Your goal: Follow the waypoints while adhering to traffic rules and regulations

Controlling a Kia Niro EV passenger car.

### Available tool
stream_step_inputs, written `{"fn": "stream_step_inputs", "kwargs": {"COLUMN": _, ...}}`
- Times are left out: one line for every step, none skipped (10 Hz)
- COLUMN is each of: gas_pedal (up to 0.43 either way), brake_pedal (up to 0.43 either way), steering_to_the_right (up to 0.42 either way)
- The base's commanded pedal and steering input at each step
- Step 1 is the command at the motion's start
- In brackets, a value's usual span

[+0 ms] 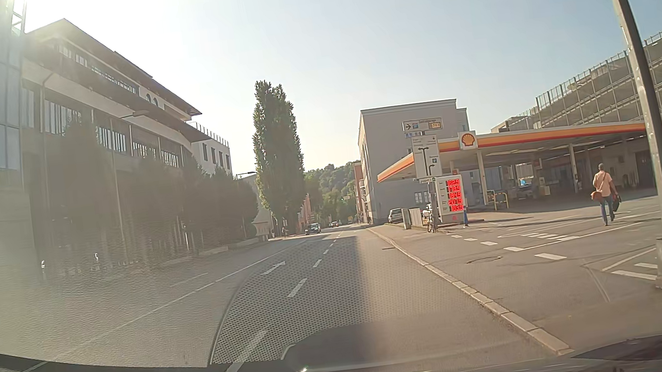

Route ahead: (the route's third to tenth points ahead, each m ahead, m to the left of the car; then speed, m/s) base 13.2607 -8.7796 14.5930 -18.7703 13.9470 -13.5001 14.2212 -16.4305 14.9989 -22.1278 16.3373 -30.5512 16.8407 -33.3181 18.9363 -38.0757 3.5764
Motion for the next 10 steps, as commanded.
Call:
{"fn": "stream_step_inputs", "kwargs": {"gas_pedal": 0.0, "brake_pedal": 0.159, "steering_to_the_right": 0.024}}
{"fn": "stream_step_inputs", "kwargs": {"gas_pedal": 0.0, "brake_pedal": 0.159, "steering_to_the_right": 0.036}}
{"fn": "stream_step_inputs", "kwargs": {"gas_pedal": 0.0, "brake_pedal": 0.152, "steering_to_the_right": 0.049}}
{"fn": "stream_step_inputs", "kwargs": {"gas_pedal": 0.0, "brake_pedal": 0.152, "steering_to_the_right": 0.066}}
{"fn": "stream_step_inputs", "kwargs": {"gas_pedal": 0.0, "brake_pedal": 0.159, "steering_to_the_right": 0.084}}
{"fn": "stream_step_inputs", "kwargs": {"gas_pedal": 0.0, "brake_pedal": 0.152, "steering_to_the_right": 0.096}}
{"fn": "stream_step_inputs", "kwargs": {"gas_pedal": 0.0, "brake_pedal": 0.152, "steering_to_the_right": 0.106}}
{"fn": "stream_step_inputs", "kwargs": {"gas_pedal": 0.0, "brake_pedal": 0.152, "steering_to_the_right": 0.118}}
{"fn": "stream_step_inputs", "kwargs": {"gas_pedal": 0.0, "brake_pedal": 0.146, "steering_to_the_right": 0.129}}
{"fn": "stream_step_inputs", "kwargs": {"gas_pedal": 0.0, "brake_pedal": 0.146, "steering_to_the_right": 0.143}}
